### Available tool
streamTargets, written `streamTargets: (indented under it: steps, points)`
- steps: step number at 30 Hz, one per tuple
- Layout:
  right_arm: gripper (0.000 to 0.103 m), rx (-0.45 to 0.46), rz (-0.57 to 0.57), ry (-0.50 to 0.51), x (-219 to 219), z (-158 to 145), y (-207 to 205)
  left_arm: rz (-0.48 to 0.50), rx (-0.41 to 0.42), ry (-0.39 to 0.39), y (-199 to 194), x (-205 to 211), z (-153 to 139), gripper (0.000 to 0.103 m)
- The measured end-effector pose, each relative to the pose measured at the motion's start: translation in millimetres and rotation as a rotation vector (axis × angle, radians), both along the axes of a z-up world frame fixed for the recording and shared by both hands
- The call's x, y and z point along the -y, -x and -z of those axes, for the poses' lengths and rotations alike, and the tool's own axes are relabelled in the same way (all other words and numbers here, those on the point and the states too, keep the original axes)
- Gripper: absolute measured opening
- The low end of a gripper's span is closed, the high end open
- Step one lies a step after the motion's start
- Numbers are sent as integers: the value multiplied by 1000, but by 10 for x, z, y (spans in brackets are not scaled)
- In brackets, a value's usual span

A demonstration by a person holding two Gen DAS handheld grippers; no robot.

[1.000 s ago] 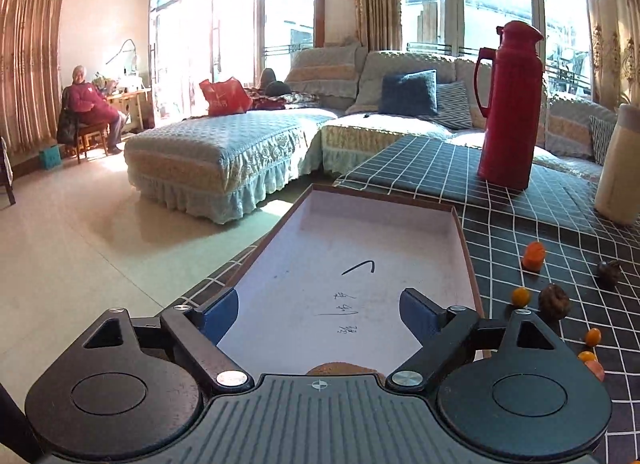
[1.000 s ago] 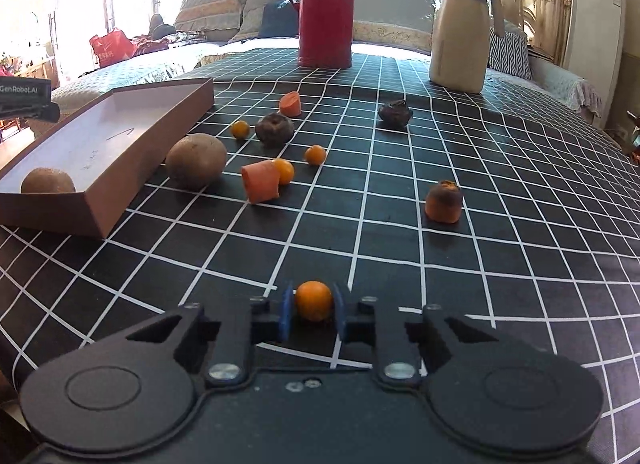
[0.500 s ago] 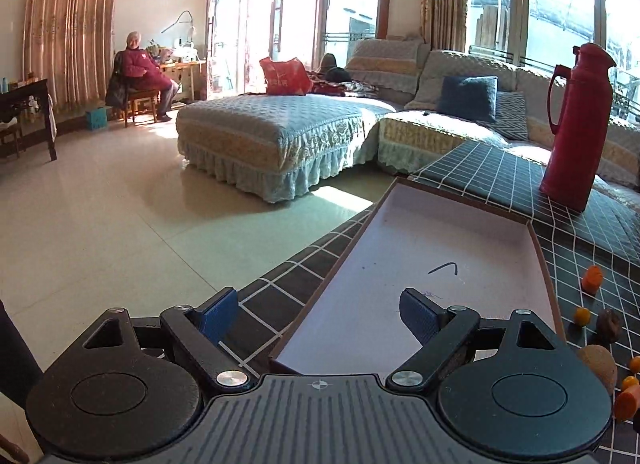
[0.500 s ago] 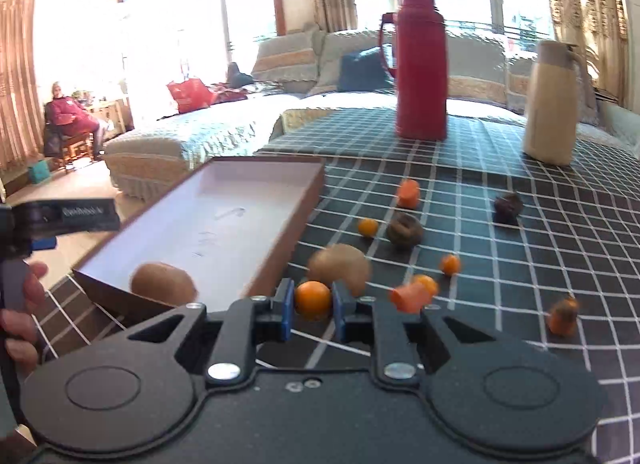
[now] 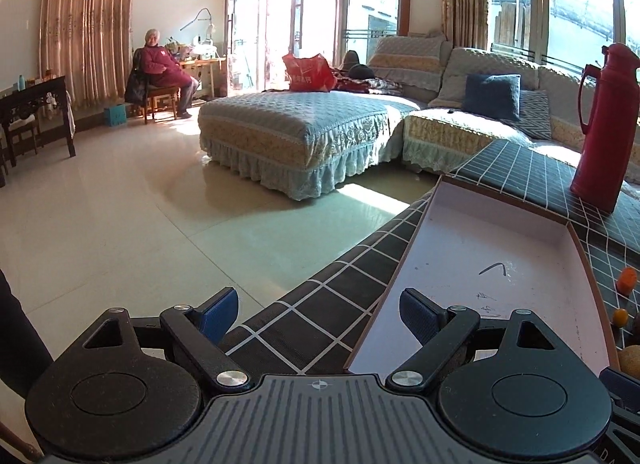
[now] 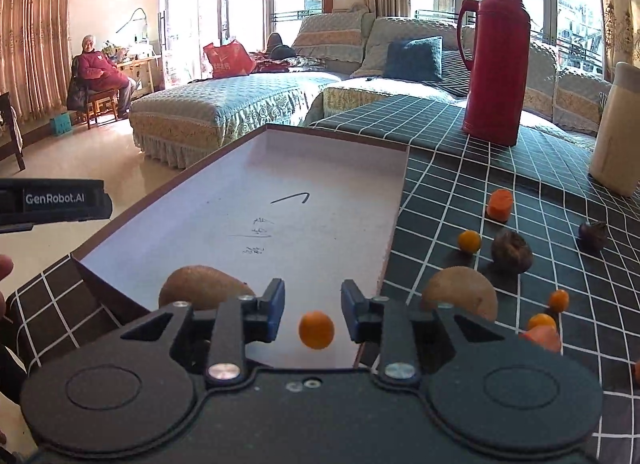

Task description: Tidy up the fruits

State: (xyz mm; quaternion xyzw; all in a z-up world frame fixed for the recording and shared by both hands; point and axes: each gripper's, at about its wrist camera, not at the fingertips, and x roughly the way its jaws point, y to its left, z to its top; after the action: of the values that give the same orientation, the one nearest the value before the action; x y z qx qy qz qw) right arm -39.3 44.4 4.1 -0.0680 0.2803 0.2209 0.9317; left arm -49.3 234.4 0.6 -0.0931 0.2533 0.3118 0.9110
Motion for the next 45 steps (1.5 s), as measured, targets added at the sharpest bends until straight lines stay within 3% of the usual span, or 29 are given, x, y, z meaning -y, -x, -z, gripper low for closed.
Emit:
streamTargets:
  steps: [5, 9, 12, 14, 18, 20, 27, 34, 43, 45]
  points:
    - [32, 38, 18, -53, 225, -159, 159, 41, 16, -8, -24, 191, -48, 88]
    - [36, 61, 84, -86, 682, -257, 321, 149, 39, -23, -85, 598, -124, 88]
    - [54, 58, 173, -101, 1161, -258, 430, 253, 65, -50, -112, 1011, -184, 88]
    - [76, 71, 242, -104, 1461, -250, 513, 329, 75, -67, -131, 1309, -211, 88]
    - [75, 101, 367, -96, 1978, -214, 622, 491, 57, -136, -159, 1981, -204, 88]
    - [82, 99, 411, -123, 2182, -203, 640, 552, 40, -186, -181, 2290, -158, 88]
    - [86, 98, 505, -167, 2614, -139, 734, 666, -44, -247, -270, 2989, 35, 88]
    - [86, 89, 557, -189, 2823, -92, 778, 707, -110, -151, -403, 3143, 156, 89]
    - [86, 79, 565, -188, 2888, -70, 803, 671, -187, -27, -647, 3160, 323, 88]
    - [86, 78, 566, -190, 2895, -68, 805, 670, -176, 10, -651, 3137, 329, 74]
